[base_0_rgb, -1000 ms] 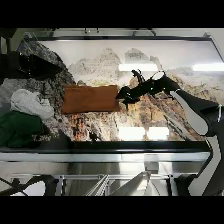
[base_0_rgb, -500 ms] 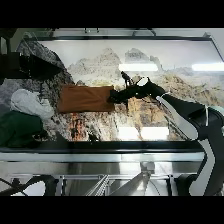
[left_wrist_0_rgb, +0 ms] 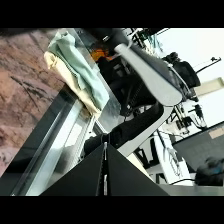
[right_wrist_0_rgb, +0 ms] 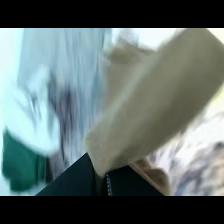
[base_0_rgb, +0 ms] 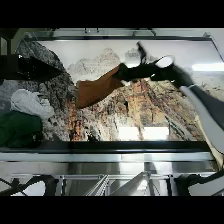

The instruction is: Fold the shirts.

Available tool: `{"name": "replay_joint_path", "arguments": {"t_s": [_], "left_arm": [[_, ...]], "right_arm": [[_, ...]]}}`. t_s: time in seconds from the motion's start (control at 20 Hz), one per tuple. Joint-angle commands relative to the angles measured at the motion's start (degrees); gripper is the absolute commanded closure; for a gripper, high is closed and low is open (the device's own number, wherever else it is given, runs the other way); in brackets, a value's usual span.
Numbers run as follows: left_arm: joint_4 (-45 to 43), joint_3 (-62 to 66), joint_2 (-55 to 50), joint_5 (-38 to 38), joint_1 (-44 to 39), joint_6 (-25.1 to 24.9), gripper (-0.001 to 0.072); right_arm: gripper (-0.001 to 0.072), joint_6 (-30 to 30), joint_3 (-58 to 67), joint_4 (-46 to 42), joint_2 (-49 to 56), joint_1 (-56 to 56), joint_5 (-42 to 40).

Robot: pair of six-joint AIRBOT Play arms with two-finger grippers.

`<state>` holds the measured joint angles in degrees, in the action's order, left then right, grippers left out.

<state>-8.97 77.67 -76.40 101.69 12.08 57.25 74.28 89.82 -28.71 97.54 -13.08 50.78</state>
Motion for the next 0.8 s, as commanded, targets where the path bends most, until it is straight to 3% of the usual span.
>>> {"name": "replay_joint_path", "arguments": {"t_s": [0.0,0.1,0.3,0.55,0.75], "left_arm": [[0.0,0.0,0.0,2.0,0.0,-0.4,0.0694],[0.0,0.0,0.0,2.6,0.0,-0.4,0.0694],[-0.1,0.0,0.0,3.5,0.0,-0.9,0.0694],[-0.1,0.0,0.0,3.2,0.0,-0.9,0.0694],[-0.1,0.0,0.0,3.1,0.0,-0.9,0.0694]], "right_arm": [[0.0696,7.5,0.0,-10.3,-12.9,10.7,-1.7],[0.0695,10.8,0.0,-12.8,-19.3,18.8,-0.5],[0.0695,11.3,0.0,-14.3,-28.0,36.7,0.2],[0.0695,13.4,0.0,-14.8,-26.5,55.2,8.5],[0.0696,13.4,0.0,-20.2,-22.6,62.0,13.5]]}}
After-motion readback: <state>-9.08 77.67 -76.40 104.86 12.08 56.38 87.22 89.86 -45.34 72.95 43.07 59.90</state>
